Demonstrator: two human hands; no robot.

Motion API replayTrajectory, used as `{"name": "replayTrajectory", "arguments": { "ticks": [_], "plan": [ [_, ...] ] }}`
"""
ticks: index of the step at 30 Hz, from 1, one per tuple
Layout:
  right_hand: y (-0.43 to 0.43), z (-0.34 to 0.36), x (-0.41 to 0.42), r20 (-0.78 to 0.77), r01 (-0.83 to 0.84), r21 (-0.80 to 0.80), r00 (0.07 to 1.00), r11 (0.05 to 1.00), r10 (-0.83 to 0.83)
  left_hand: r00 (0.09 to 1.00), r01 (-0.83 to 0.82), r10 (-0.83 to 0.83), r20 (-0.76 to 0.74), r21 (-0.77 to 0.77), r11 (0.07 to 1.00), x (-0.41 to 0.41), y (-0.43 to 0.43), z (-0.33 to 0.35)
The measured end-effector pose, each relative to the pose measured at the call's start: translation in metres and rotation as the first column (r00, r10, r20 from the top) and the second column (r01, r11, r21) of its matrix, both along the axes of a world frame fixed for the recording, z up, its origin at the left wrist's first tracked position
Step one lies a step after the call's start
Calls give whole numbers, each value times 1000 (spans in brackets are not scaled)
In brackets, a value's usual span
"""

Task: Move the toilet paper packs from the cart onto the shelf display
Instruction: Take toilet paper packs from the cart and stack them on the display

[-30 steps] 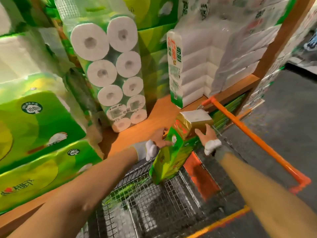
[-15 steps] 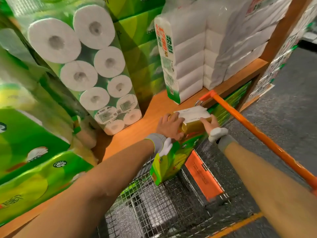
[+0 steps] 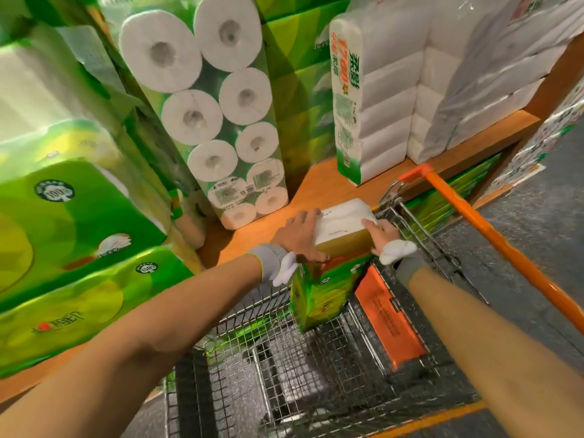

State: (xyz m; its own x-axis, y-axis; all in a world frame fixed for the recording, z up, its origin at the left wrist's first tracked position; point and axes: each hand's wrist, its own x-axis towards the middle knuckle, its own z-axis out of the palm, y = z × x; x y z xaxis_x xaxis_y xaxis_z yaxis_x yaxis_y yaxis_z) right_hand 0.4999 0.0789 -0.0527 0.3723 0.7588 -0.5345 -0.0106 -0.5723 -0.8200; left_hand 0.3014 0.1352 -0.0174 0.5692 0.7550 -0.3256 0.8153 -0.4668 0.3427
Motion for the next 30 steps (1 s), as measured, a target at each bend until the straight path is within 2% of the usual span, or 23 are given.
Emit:
{"name": "replayTrajectory", "arguments": {
  "ticks": [3,6,11,13,15,18,20,22,24,26,28,30],
  "plan": [
    [0,1,-10,44,-21,-12,999,1000,21,965,-9,44,-257,137,991,1,-5,9],
    [-8,3,-14,61,-47,-16,997,999,48,936,50,5,-352,149,988,10,-9,8],
    [-28,0,-16,50,-57,31,997,998,55,939,40,-1,-344,108,993,25,-25,8],
    [-35,1,-15,-41,4,2,999,1000,-4,926,95,-40,-377,130,987,30,-31,3],
    [-42,2,-14,-108,48,3,993,999,-48,935,75,1,-354,201,977,40,-37,-7],
    [-48,2,-15,-159,-20,3,987,1000,21,953,-25,111,-282,291,956,41,-43,-13],
    [-51,4,-17,-182,-78,-5,980,997,75,956,29,49,-290,258,966,34,-45,-9],
    [-51,6,-20,-158,-146,14,977,989,147,937,77,-2,-350,201,977,19,-47,2],
    [-53,8,-27,-115,-234,37,965,972,237,936,109,-60,-346,125,986,1,-48,9],
    [-54,3,-34,22,-429,45,903,902,429,939,134,-94,-330,101,986,-19,-53,14],
    [-55,-6,-39,164,-647,-2,752,763,638,940,160,-123,-318,94,983,-33,-56,16],
    [-53,-12,-50,254,-784,-59,587,618,769,938,186,-145,-314,105,977,-49,-63,15]
  ]
}}
